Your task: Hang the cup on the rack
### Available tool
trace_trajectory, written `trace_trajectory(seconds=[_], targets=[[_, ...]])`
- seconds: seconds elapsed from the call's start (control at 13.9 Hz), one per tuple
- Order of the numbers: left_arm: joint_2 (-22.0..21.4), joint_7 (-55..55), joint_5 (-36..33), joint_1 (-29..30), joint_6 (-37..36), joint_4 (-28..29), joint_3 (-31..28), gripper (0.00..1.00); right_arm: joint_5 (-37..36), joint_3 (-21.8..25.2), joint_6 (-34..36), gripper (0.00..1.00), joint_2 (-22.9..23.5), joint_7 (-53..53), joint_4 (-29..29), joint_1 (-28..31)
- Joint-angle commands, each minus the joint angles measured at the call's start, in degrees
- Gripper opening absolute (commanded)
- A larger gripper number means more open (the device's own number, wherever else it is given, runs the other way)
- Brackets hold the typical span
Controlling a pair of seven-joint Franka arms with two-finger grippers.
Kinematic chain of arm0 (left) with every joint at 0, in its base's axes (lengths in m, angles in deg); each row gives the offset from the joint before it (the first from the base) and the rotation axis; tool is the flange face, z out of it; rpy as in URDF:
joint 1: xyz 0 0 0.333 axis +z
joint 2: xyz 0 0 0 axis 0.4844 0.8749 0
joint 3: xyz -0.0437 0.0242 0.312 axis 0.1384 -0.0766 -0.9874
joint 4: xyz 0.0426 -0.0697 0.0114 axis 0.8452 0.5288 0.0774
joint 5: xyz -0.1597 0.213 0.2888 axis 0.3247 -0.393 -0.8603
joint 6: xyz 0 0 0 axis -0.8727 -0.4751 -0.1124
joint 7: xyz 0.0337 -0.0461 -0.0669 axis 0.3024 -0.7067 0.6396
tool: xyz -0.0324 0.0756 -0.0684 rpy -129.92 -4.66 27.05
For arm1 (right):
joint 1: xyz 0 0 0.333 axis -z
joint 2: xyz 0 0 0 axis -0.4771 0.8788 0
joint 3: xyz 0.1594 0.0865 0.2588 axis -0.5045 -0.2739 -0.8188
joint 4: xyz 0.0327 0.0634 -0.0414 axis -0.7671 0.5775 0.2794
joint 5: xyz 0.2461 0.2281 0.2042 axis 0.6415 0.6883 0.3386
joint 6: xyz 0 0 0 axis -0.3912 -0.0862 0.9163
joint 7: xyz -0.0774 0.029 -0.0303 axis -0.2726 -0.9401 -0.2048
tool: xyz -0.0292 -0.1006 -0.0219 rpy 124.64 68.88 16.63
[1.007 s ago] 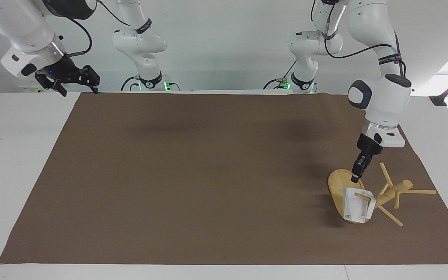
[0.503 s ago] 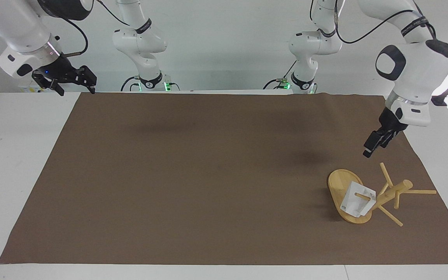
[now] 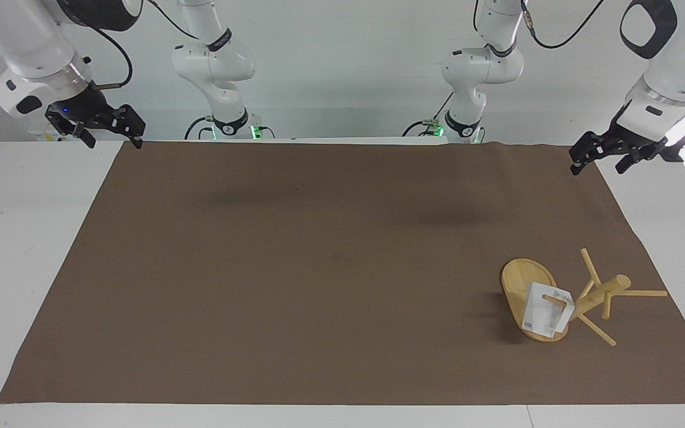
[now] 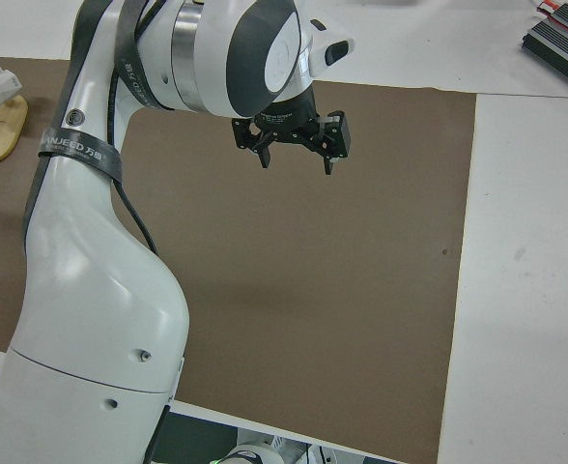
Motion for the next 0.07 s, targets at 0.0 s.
trace_trajectory(seconds=[0.0], targets=[[2.7, -2.6, 2.1, 0.5, -4.1, -4.6, 0.1, 1.00, -0.3, -0.4, -1.0, 1.00, -1.3, 0.9, 1.7, 0.6]])
